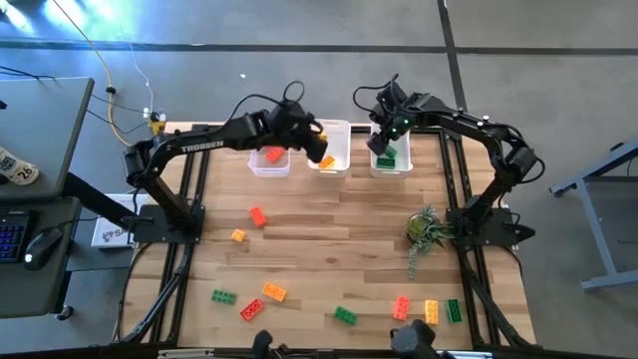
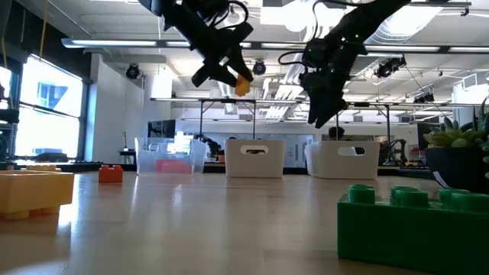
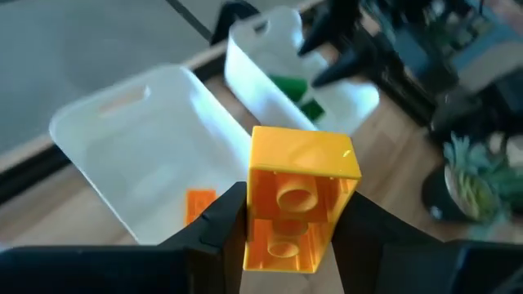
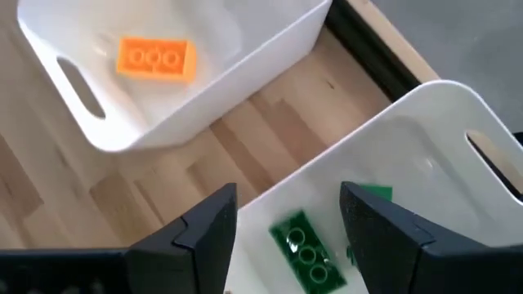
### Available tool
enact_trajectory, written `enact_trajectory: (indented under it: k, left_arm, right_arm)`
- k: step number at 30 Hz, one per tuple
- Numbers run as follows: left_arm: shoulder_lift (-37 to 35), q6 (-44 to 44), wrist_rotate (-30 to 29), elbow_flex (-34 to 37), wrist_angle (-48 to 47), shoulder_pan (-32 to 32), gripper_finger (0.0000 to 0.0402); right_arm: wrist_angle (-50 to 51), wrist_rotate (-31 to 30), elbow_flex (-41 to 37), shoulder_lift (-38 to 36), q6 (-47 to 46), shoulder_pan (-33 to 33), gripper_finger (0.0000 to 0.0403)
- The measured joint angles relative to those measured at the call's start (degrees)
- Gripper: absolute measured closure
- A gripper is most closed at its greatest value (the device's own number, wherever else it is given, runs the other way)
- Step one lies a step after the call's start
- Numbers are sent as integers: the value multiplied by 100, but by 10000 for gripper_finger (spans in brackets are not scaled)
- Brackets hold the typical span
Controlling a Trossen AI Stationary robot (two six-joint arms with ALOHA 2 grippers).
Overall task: Sort & place blocks by color
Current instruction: Put the yellow game piece into the left white bin, then put the green game piece into the right white bin
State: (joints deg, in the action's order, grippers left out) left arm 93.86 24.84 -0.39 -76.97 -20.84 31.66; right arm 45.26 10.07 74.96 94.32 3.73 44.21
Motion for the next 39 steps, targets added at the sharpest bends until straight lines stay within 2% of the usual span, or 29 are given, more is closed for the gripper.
enact_trajectory:
  k: [9, 16, 19, 25, 34, 39]
  left_arm:
    - [380, -228, -13, 7, 218, 171, 282]
    - [946, -252, 112, 7, 461, 256, 281]
    - [1131, -385, 140, 7, 517, 297, 281]
    - [1379, -490, 261, 7, 516, 491, 272]
    - [1425, -741, 661, 11, 533, 804, 209]
    - [1421, -750, 897, 11, 572, 943, 185]
  right_arm:
    - [-307, -6, 0, 0, -623, 0, 199]
    - [-299, 4, 0, 0, -1724, 0, 199]
    - [-228, 126, 0, 0, -1921, 0, 199]
    - [40, 753, 0, 0, -2278, -67, 199]
    - [199, 662, 0, 0, -2902, -973, 199]
    - [164, 322, 0, 0, -3384, -1699, 199]
